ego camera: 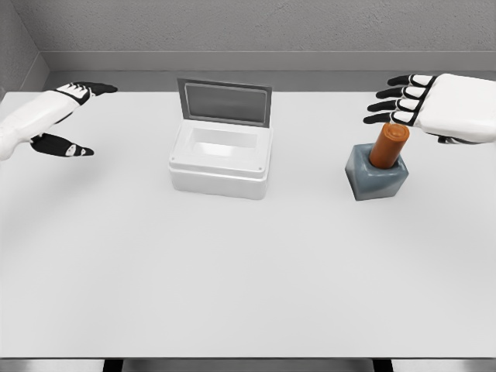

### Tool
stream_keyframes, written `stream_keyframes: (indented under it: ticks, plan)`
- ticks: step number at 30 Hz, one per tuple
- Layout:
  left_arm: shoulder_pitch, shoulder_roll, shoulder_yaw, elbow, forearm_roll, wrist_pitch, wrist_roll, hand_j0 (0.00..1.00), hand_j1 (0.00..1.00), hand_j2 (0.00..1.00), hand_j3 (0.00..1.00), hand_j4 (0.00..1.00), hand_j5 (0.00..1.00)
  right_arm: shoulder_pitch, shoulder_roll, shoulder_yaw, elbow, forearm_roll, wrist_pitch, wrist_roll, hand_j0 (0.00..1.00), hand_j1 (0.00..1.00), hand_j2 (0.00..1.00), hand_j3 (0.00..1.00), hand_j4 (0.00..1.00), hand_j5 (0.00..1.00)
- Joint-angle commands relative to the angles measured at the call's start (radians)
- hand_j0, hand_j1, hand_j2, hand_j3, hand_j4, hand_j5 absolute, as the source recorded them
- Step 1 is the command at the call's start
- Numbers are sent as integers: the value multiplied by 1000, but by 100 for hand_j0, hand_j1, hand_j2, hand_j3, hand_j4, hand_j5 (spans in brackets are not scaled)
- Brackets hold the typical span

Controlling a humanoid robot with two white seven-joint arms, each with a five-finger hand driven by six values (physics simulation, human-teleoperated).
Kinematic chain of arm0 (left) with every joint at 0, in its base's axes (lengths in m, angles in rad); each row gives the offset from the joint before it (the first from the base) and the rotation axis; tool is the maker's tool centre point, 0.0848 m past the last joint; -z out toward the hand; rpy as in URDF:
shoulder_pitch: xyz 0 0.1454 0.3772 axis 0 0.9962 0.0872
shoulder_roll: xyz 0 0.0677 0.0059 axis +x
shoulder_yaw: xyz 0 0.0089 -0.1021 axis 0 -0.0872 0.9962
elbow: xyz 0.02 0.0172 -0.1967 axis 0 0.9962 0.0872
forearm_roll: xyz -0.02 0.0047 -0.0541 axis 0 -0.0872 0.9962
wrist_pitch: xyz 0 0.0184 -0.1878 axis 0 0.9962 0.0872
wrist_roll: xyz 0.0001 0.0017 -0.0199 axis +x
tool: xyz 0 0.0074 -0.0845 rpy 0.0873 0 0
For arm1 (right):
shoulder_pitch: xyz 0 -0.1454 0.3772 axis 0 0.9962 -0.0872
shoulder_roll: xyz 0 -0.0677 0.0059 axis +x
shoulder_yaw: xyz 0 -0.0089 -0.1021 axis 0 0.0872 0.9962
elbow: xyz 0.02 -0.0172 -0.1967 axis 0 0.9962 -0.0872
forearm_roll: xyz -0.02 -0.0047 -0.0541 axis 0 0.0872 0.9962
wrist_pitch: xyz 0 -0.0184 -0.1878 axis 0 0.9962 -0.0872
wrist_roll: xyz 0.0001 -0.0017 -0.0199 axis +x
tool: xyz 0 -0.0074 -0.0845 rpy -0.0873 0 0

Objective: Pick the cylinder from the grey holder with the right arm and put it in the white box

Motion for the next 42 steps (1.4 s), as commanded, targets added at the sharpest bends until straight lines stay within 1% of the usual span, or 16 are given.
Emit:
stream_keyframes:
  ticks: [1,8,9,11,14,19,20,21,23,24,26,28,29,36,39,42]
  plan:
    - [0,0,0,0,0,1,-1,100,100,100,100,100,100,0,-1,0,0,-3,1,-1,100,100,100,100,100,100]
    - [8,5,1,0,0,1,-2,100,100,100,100,100,100,-49,13,6,18,-11,1,2,100,100,100,100,100,100]
    - [15,9,1,0,1,1,-2,100,100,100,100,100,100,-57,34,6,26,-9,1,48,100,100,100,100,100,100]
    - [21,14,1,0,0,1,-2,100,100,100,100,100,100,-67,111,7,70,-11,1,240,100,100,100,100,100,100]
    - [43,14,0,0,-2,1,-2,100,100,100,100,100,100,-72,197,1,130,-12,1,372,100,100,100,100,100,100]
    - [40,12,3,0,18,1,-2,100,100,100,100,100,100,-86,209,-8,141,-8,1,392,100,100,100,100,100,100]
    - [37,12,1,0,53,1,-10,100,100,100,100,100,100,-91,209,-8,142,-8,1,392,100,100,100,100,100,100]
    - [32,8,-2,-2,118,1,-73,100,100,100,100,100,100,-100,211,-5,142,-8,1,404,100,100,100,100,100,100]
    - [25,0,-16,-14,322,1,-335,100,100,100,100,100,100,-100,241,1,165,-8,1,432,100,100,100,100,100,100]
    - [8,-21,-19,-14,403,1,-385,100,100,100,100,100,100,-98,246,7,165,-6,1,432,100,100,100,100,100,100]
    - [-3,-67,-32,-20,570,1,-385,100,100,100,100,100,100,-98,260,7,165,-2,1,432,99,99,99,99,99,99]
    - [-41,-94,-29,-20,673,58,-385,100,100,100,100,100,100,-98,281,7,171,-2,1,432,99,99,99,99,99,99]
    - [-54,-95,-29,-18,702,120,-385,100,100,100,100,100,100,-98,293,9,179,1,1,432,99,99,99,99,99,99]
    - [-101,-130,-25,2,712,311,-385,100,100,100,100,100,100,-98,293,38,210,32,1,432,98,98,98,98,98,98]
    - [-110,-127,-22,9,785,406,-385,100,100,100,100,100,100,-98,295,53,214,34,1,432,96,96,96,96,96,96]
    - [-110,-129,-23,24,787,413,-385,100,100,100,100,100,100,-98,295,60,216,47,1,432,95,95,95,95,95,95]
